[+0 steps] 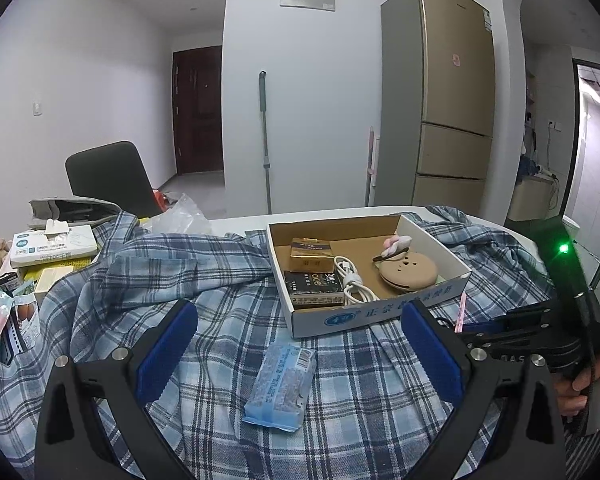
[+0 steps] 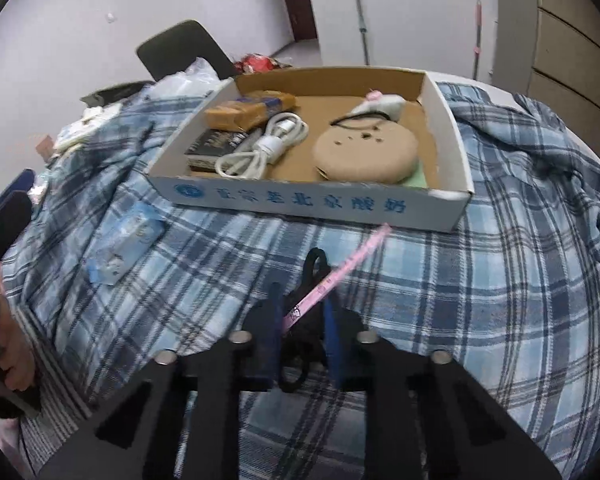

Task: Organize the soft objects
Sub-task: 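Grasp the pink comb with black hair ties using the right gripper, then grasp the blue clear packet with the left gripper while the right gripper holds the comb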

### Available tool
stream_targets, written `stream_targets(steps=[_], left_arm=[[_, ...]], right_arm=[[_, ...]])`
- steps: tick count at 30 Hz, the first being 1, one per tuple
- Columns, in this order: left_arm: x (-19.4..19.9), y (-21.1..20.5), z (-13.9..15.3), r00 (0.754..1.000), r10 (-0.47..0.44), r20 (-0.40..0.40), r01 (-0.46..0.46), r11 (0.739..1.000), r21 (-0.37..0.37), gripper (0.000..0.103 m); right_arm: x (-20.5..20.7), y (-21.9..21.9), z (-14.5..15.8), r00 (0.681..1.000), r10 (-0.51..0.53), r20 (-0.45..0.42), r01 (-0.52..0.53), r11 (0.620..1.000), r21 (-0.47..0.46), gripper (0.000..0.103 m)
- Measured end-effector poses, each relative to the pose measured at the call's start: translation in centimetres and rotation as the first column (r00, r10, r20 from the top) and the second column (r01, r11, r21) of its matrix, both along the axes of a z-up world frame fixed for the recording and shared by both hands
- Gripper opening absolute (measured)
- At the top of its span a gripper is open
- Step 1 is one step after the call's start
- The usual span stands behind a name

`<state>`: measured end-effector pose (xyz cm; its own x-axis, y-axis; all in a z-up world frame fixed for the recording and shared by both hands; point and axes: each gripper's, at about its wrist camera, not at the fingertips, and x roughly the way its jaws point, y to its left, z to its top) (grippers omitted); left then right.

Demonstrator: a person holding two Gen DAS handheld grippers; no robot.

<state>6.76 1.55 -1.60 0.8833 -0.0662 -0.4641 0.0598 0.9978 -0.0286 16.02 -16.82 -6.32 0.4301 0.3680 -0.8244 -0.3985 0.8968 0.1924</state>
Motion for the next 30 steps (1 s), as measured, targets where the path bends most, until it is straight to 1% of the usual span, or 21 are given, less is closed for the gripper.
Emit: stream_targets(steps=[2, 5, 9, 11, 12, 13, 14, 15, 16, 17, 18, 20, 21, 22, 23, 24, 25, 26, 28, 29, 30], left_arm=[[-0.2, 0.0, 0.1, 1.0, 0.006, 0.004, -0.006, 1.0, -0.002, 0.103], [-0.4, 0.3, 0.2, 1.0, 0.018, 0.016, -0.018, 1.0, -0.012, 0.103], [-0.3, 1.2, 0.4, 0.999, 0.045, 0.012, -0.044, 0.998, -0.046, 0.103], [-0.1, 2.0, 0.5, 0.999, 0.046, 0.001, -0.046, 0.996, -0.079, 0.101], [0.0, 2.3, 0.7, 1.0, 0.03, 0.001, -0.03, 0.995, -0.092, 0.096], [0.1, 2.4, 0.8, 1.0, 0.02, 0.002, -0.02, 0.995, -0.098, 0.085], [0.3, 2.6, 0.9, 1.0, 0.017, 0.001, -0.017, 0.995, -0.098, 0.078], [0.4, 3.0, 1.0, 1.0, 0.026, -0.001, -0.026, 0.995, -0.099, 0.076], [0.5, 3.1, 0.9, 1.0, 0.025, -0.005, -0.026, 0.994, -0.105, 0.068], [0.8, 3.3, 0.7, 1.0, 0.017, -0.023, -0.019, 0.993, -0.115, 0.062], [1.4, 3.4, 0.3, 0.998, 0.008, -0.058, -0.015, 0.992, -0.122, 0.06], [2.1, 3.5, -0.4, 0.995, -0.008, -0.103, -0.006, 0.991, -0.131, 0.046], [2.6, 3.4, -0.8, 0.99, -0.024, -0.136, 0.005, 0.991, -0.137, 0.044], [2.8, 3.3, -1.1, 0.988, -0.024, -0.151, 0.004, 0.991, -0.135, 0.04], [3.2, 3.3, -1.4, 0.985, -0.016, -0.174, -0.006, 0.992, -0.127, 0.035], [3.5, 3.2, -1.8, 0.98, -0.009, -0.201, -0.015, 0.993, -0.121, 0.032], [3.7, 3.2, -2.1, 0.975, -0.012, -0.222, -0.016, 0.992, -0.123, 0.026], [4.1, 3.3, -2.6, 0.967, -0.022, -0.253, -0.012, 0.991, -0.133, 0.013], [4.7, 3.6, -3.5, 0.949, -0.045, -0.313, -0.007, 0.987, -0.164, 0.009], [4.9, 3.7, -3.7, 0.942, -0.052, -0.331, -0.006, 0.985, -0.17, 0.005], [5.1, 3.7, -4.1, 0.931, -0.058, -0.361, -0.006, 0.985, -0.175, 0.005]], right_arm=[[-0.3, 0.0, 0.4, 1.0, 0.014, 0.018, -0.014, 1.0, 0.025, 0.011], [-1.1, -0.1, 1.6, 0.995, 0.027, 0.095, -0.033, 0.998, 0.061, 0.011], [-2.1, -0.4, 3.4, 0.981, 0.048, 0.188, -0.072, 0.99, 0.124, 0.011], [-2.6, -0.3, 4.1, 0.969, 0.049, 0.243, -0.079, 0.99, 0.118, 0.011], [-2.8, -0.2, 4.4, 0.964, 0.052, 0.262, -0.085, 0.99, 0.115, 0.011], [-3.0, -0.1, 4.5, 0.96, 0.056, 0.274, -0.091, 0.989, 0.116, 0.011], [-3.1, 0.1, 4.6, 0.958, 0.059, 0.282, -0.094, 0.989, 0.113, 0.011], [-3.3, 0.2, 4.6, 0.956, 0.059, 0.288, -0.093, 0.99, 0.103, 0.011], [-3.2, 0.3, 4.6, 0.956, 0.058, 0.288, -0.088, 0.992, 0.095, 0.011], [-3.2, 0.4, 4.6, 0.957, 0.056, 0.285, -0.085, 0.992, 0.091, 0.011], [-3.1, 0.3, 4.5, 0.959, 0.053, 0.279, -0.082, 0.992, 0.093, 0.011], [-3.0, 0.0, 4.3, 0.962, 0.043, 0.269, -0.071, 0.993, 0.097, 0.011], [-2.9, -0.2, 4.2, 0.964, 0.038, 0.262, -0.067, 0.993, 0.1, 0.011], [-2.8, -0.3, 4.2, 0.965, 0.035, 0.258, -0.064, 0.993, 0.102, 0.011], [-2.7, -0.4, 4.1, 0.966, 0.033, 0.255, -0.06, 0.993, 0.101, 0.011], [-2.7, -0.4, 4.1, 0.967, 0.033, 0.251, -0.061, 0.993, 0.103, 0.011], [-2.7, -0.4, 4.0, 0.968, 0.035, 0.25, -0.062, 0.993, 0.103, 0.011], [-2.7, -0.4, 4.0, 0.967, 0.036, 0.251, -0.063, 0.993, 0.1, 0.011], [-2.8, -0.3, 4.0, 0.966, 0.039, 0.257, -0.066, 0.993, 0.095, 0.011], [-2.9, -0.2, 4.1, 0.965, 0.042, 0.26, -0.068, 0.993, 0.093, 0.011], [-2.9, -0.2, 4.1, 0.964, 0.045, 0.262, -0.071, 0.993, 0.091, 0.011]])
